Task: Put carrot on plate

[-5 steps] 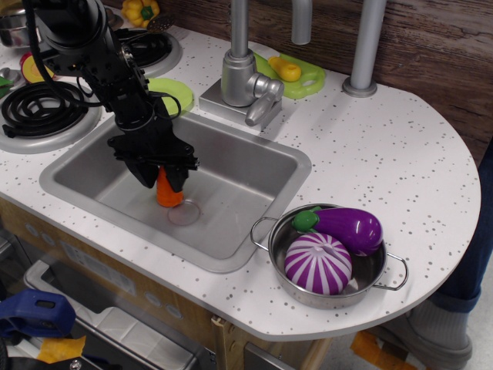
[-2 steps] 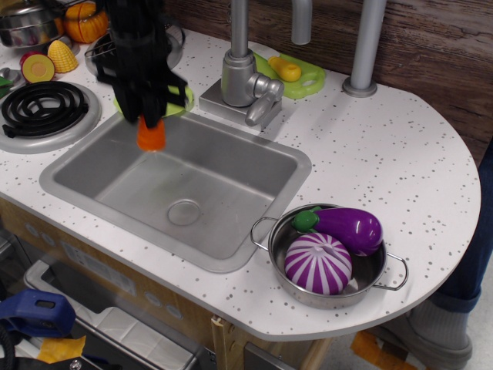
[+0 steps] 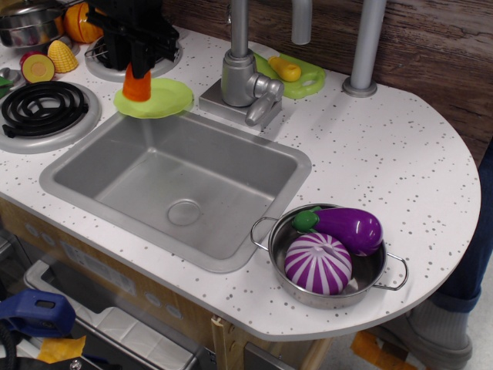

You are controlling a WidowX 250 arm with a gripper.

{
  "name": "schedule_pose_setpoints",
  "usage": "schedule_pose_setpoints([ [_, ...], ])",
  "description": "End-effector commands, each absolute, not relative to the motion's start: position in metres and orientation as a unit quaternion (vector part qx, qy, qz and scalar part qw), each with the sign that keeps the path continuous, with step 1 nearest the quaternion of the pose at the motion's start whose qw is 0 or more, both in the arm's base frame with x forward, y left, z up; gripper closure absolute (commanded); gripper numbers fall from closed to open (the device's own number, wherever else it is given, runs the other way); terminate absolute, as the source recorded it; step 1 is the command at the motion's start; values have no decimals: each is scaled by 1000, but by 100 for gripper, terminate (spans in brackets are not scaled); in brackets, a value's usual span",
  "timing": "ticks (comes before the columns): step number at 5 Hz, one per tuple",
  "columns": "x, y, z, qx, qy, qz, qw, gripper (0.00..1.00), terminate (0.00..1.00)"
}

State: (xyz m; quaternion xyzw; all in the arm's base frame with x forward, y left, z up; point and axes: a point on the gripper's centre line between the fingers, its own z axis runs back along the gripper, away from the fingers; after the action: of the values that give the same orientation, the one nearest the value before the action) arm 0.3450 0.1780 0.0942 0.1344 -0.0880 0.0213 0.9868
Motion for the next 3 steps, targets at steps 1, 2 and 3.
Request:
schedule_pose_setpoints([
  [1, 370, 213, 96, 119, -137, -6, 983, 100, 0],
  [2, 373, 219, 77, 105, -154, -14, 982, 100, 0],
  [3, 376, 221, 67, 89, -160, -20, 983, 100, 0],
])
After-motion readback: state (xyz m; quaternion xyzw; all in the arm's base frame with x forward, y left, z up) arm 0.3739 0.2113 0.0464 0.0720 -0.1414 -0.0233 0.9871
